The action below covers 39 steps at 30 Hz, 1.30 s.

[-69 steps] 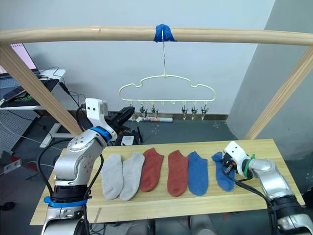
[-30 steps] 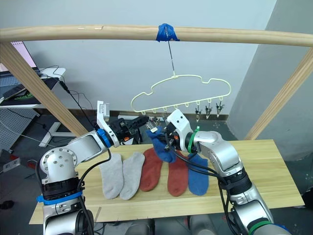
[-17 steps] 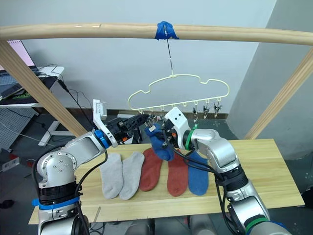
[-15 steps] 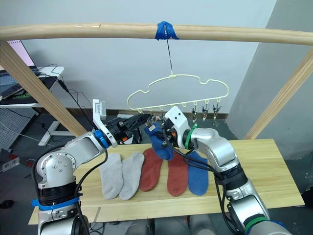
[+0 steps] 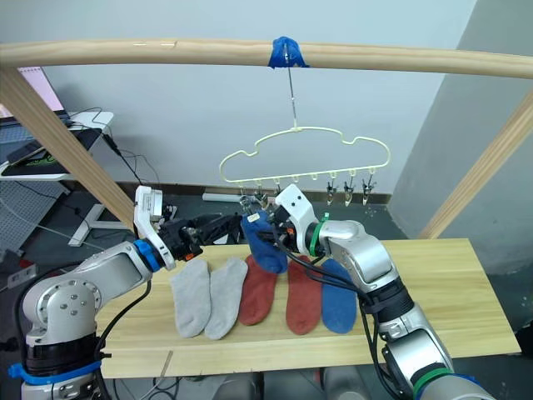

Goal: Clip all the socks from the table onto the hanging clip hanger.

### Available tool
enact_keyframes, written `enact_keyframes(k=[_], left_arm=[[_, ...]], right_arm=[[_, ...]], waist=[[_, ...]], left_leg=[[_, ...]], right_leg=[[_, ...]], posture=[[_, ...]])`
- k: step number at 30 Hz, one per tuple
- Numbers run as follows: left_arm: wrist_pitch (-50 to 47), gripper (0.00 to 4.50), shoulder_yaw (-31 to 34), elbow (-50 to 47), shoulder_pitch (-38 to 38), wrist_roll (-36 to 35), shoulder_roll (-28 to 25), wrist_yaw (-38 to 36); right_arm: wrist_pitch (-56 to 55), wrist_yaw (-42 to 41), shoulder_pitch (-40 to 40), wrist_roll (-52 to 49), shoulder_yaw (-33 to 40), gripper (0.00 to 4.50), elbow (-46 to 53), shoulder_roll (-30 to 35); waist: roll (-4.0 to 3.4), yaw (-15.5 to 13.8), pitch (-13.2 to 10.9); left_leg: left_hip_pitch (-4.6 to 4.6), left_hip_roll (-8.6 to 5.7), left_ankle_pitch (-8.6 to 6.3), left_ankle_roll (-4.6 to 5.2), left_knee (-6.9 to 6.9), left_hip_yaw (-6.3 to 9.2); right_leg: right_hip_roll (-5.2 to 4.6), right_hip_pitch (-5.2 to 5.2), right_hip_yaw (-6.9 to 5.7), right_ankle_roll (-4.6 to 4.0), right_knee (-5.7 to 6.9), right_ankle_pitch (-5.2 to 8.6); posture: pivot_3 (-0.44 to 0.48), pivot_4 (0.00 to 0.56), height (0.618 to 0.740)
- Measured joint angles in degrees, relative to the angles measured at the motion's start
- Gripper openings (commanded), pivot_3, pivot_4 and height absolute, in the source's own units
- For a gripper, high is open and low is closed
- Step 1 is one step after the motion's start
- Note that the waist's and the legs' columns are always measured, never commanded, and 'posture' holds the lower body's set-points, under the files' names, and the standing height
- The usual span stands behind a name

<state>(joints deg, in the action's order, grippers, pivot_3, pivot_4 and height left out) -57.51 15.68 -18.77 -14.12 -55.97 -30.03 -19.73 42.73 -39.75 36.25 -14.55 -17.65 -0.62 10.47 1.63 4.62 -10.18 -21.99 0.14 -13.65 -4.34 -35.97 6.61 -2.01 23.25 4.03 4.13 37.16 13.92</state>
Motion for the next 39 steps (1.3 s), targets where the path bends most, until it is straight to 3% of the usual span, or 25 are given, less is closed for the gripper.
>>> enact_keyframes(k=[7,13,17,21,26,32,39], left_arm=[[7.2,4.5,-4.8,-1.3,1.0,8.2,0.0,-3.1],[15.8,4.5,-10.2,-1.4,4.2,18.1,0.1,-4.9],[22.2,4.5,-12.2,-1.4,5.1,23.7,1.1,-5.3],[27.3,3.67,-13.1,-1.4,5.6,26.2,4.0,-6.0],[31.7,2.13,-15.0,-1.4,4.9,31.0,6.7,-5.0],[38.7,2.13,-20.0,0.6,2.0,38.9,12.3,-2.1],[46.9,2.13,-20.5,8.8,-2.4,46.1,15.9,1.0]], right_arm=[[-2.1,-1.4,-4.8,1.3,-1.5,4.47,0.3,5.4],[0.4,-5.1,-13.0,-1.5,2.0,4.47,11.9,15.4],[1.1,-5.1,-15.6,-5.3,8.7,4.47,19.3,17.9],[4.2,-2.9,-17.3,-11.5,15.9,4.5,26.3,16.9],[6.0,-1.9,-17.9,-15.6,18.2,4.5,32.0,18.1],[3.9,-0.5,-17.8,-17.2,17.4,4.5,33.7,15.5],[-3.7,-0.2,-17.3,-16.4,16.1,4.5,33.3,13.2]], waist=[[0.01,-1.0,0.0],[-0.01,-1.0,0.0],[0.01,-1.0,0.0],[0.02,-1.1,0.1],[0.02,-0.9,0.1],[0.02,-0.4,0.1],[0.01,0.3,0.1]], left_leg=[[0.0,0.0,0.0,0.0,-0.05,-0.07],[-0.04,0.04,0.0,0.01,-0.04,-0.11],[0.03,0.12,0.0,0.02,-0.06,-0.17],[0.02,0.33,0.01,0.02,-0.14,-0.19],[0.06,0.45,0.02,0.03,-0.16,-0.2],[0.06,0.49,0.02,0.04,-0.18,-0.2],[0.07,0.53,0.03,0.05,-0.18,-0.2]], right_leg=[[-0.01,-0.01,0.03,-0.06,-0.06,-0.05],[0.01,-0.01,0.05,-0.07,-0.12,-0.04],[0.06,-0.01,0.05,-0.08,-0.06,-0.07],[0.29,-0.04,0.06,-0.03,-0.09,-0.11],[0.46,-0.04,0.08,-0.03,-0.07,-0.12],[0.55,-0.05,0.16,-0.07,-0.07,-0.19],[0.6,-0.05,0.17,-0.06,-0.07,-0.19]], posture=[[-0.049,0.104,0.74],[-0.057,0.101,0.74],[-0.067,0.098,0.74],[-0.073,0.097,0.74],[-0.108,0.104,0.74],[-0.119,0.116,0.74],[-0.127,0.121,0.74]])
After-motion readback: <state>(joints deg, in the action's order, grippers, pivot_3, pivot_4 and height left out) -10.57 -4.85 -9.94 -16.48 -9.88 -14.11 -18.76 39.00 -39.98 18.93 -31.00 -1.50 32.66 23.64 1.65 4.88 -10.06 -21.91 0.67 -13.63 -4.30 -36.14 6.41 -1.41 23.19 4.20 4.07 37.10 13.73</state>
